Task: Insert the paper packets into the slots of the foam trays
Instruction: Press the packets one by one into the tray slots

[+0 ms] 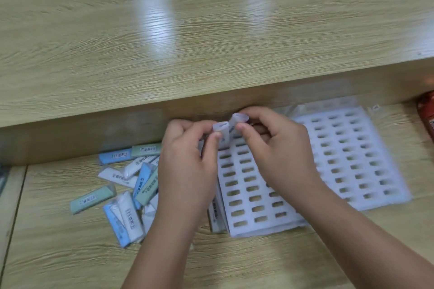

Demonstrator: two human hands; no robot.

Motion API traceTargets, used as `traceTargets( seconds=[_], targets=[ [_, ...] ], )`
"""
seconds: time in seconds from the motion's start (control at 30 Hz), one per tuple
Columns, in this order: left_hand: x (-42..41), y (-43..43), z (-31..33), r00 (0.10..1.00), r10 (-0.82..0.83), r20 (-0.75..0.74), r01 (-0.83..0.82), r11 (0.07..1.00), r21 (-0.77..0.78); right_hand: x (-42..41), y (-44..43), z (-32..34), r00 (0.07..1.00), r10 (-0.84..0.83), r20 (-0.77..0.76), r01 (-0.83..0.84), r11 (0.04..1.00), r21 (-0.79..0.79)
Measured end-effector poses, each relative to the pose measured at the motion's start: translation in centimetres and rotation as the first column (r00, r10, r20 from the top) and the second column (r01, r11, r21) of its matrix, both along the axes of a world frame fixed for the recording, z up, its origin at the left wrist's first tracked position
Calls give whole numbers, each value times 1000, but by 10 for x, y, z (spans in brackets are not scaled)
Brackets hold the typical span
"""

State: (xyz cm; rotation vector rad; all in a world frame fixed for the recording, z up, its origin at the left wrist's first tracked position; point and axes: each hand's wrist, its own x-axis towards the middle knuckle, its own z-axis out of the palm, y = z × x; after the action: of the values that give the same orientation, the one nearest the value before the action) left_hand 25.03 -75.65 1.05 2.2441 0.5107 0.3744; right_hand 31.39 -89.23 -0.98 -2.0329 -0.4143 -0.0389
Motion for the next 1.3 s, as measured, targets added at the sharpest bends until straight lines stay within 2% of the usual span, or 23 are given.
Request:
traceTargets(
  seconds=[0.2,0.37,0.53,0.63,0.7,0.73,0.8,0.87,0.93,0.97,1.03,1.1,1.23,1.3],
  targets=[
    [-6,-2,-2,1000,-17,18,16,1000,18,-1,3,-5,999,38,12,-37,998,-51],
    [-9,-6,-3,996,-79,-31,85,957,279,2,2,-3,987,128,94,-101,962,-256],
    [-11,-5,-3,993,-39,-109,76,930,359,6,9,6,970,235,69,-181,878,-443],
    [-12,-6,-2,991,-2,-134,53,923,381,11,10,12,967,246,59,-175,820,-545],
    [-15,-6,-3,993,2,-116,41,929,367,12,9,14,965,263,19,-195,760,-620],
    [-17,-7,-4,995,-9,-95,40,943,330,11,7,14,966,260,8,-200,760,-619],
    [-21,-6,-5,998,-34,-55,42,989,139,5,3,15,983,179,30,-135,832,-538],
    [-30,0,-2,1000,-11,-8,10,997,-72,-5,-2,18,993,51,102,2,885,-466],
    [-45,12,0,998,50,35,-43,986,-163,-21,-4,24,986,-52,158,110,916,-387],
    [-56,21,0,995,88,46,-79,984,-161,-33,-1,28,984,-80,161,131,932,-338],
    [-83,42,-5,982,186,41,-182,978,-100,-58,14,37,990,-43,133,79,957,-279],
    [-110,64,-13,954,300,-12,-300,952,-54,-86,38,39,996,73,58,-52,950,-307],
    [-144,95,-30,892,403,-203,-416,909,-24,-123,91,29,951,287,-119,-308,829,-466],
    [-147,101,-34,876,402,-267,-429,902,-48,-129,114,20,940,309,-143,-336,776,-533]
  ],
)
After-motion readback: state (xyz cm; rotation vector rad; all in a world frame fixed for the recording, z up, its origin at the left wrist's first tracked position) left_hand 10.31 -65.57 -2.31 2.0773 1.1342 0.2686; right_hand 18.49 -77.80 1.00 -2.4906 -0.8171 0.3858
